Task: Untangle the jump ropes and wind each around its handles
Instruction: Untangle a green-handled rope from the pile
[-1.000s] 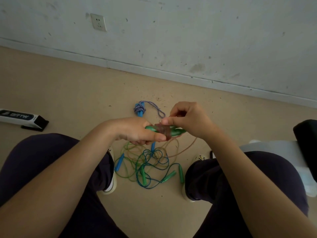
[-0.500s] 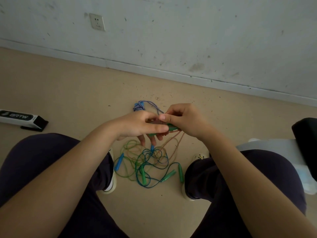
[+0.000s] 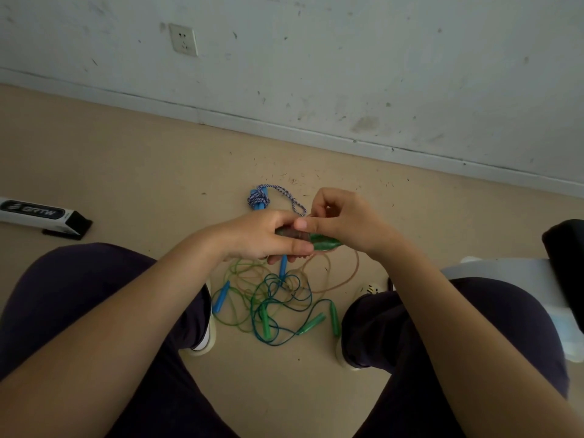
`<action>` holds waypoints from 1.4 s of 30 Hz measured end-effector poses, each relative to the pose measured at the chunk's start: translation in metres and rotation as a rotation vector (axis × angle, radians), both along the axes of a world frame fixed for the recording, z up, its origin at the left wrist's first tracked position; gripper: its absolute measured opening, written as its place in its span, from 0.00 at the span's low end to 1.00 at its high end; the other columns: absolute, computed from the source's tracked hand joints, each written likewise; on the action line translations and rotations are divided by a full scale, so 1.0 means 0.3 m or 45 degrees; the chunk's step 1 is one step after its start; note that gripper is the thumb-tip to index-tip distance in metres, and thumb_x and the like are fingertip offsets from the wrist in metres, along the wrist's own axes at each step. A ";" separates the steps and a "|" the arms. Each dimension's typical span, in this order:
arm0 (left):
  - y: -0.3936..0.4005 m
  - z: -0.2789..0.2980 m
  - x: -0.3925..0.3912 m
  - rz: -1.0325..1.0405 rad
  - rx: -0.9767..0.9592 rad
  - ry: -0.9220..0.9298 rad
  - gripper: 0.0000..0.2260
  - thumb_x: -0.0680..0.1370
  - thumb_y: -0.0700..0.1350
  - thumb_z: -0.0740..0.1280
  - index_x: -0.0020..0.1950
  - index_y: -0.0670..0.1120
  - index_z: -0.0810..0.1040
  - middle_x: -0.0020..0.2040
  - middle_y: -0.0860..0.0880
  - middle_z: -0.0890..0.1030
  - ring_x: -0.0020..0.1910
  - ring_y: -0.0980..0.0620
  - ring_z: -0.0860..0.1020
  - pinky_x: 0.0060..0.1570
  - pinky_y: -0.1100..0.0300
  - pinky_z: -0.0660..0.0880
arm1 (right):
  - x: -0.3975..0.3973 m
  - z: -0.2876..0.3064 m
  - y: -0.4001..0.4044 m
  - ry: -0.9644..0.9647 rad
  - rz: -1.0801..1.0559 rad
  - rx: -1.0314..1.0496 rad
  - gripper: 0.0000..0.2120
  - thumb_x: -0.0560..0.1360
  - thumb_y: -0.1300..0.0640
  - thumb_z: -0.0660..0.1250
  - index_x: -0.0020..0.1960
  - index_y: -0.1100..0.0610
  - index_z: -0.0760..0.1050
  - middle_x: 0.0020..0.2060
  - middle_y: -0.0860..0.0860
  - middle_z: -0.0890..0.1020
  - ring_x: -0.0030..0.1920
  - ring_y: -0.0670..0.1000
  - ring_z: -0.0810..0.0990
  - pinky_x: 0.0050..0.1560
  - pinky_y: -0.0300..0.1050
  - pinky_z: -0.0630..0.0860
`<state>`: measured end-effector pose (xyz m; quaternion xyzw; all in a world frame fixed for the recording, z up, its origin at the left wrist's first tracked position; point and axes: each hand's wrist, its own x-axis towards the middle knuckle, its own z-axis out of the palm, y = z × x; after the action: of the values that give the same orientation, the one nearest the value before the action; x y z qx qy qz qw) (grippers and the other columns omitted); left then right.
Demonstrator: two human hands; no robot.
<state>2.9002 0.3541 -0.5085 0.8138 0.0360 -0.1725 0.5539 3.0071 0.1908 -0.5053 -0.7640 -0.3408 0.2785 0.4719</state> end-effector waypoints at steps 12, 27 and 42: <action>0.019 -0.019 0.010 0.243 -0.200 -0.255 0.22 0.74 0.53 0.71 0.67 0.58 0.73 0.40 0.46 0.81 0.32 0.52 0.74 0.29 0.63 0.70 | -0.015 0.028 0.003 0.377 0.108 0.112 0.23 0.77 0.43 0.63 0.53 0.64 0.78 0.39 0.62 0.81 0.33 0.53 0.73 0.33 0.41 0.69; 0.046 -0.019 0.041 0.913 -0.092 -0.310 0.04 0.79 0.48 0.69 0.49 0.48 0.79 0.33 0.51 0.81 0.24 0.58 0.73 0.23 0.66 0.67 | -0.043 0.044 0.028 -0.200 0.004 -0.030 0.11 0.80 0.56 0.65 0.41 0.59 0.78 0.20 0.42 0.65 0.23 0.43 0.61 0.27 0.37 0.64; 0.037 0.003 0.012 0.130 -0.040 0.168 0.08 0.76 0.48 0.73 0.54 0.49 0.81 0.39 0.47 0.84 0.29 0.52 0.74 0.26 0.64 0.65 | 0.018 0.006 -0.004 -0.440 -0.025 0.061 0.03 0.67 0.57 0.78 0.40 0.53 0.85 0.35 0.50 0.80 0.38 0.49 0.77 0.40 0.41 0.72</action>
<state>2.9039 0.3652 -0.5075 0.7889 0.1112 -0.1978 0.5711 3.0125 0.1896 -0.5033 -0.7924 -0.4157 0.1301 0.4270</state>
